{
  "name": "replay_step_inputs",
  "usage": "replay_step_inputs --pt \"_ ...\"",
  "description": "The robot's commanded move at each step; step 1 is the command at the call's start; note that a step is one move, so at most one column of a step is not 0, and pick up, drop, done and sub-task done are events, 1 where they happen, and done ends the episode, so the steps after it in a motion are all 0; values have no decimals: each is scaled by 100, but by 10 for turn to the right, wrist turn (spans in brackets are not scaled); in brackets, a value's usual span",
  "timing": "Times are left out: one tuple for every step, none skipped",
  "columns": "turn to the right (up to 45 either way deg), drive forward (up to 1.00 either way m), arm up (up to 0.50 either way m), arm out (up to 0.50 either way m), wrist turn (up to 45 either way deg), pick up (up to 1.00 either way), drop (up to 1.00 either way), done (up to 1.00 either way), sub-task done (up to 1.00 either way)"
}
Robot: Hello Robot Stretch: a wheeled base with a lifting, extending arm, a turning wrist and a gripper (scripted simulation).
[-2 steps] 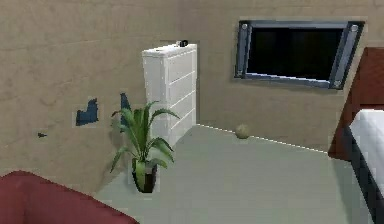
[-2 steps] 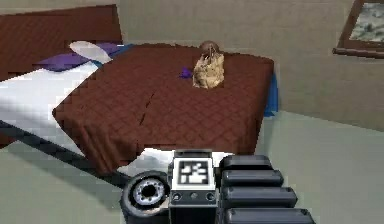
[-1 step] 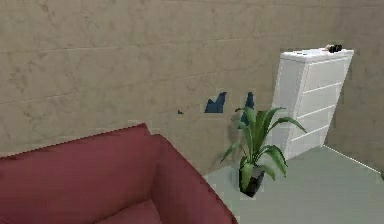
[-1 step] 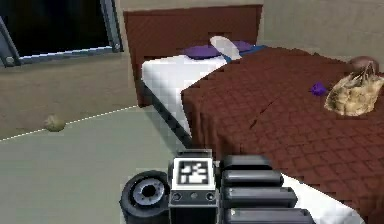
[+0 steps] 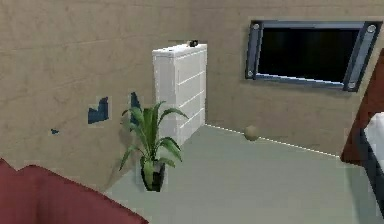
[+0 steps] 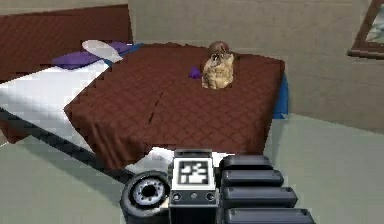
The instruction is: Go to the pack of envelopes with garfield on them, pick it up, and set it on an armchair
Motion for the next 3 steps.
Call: replay_step_inputs --pt "-240 0 0 0 0 0 0 0 0" --pt "180 0 0 0 0 0 0 0 0" --pt "120 0 0 0 0 0 0 0 0"
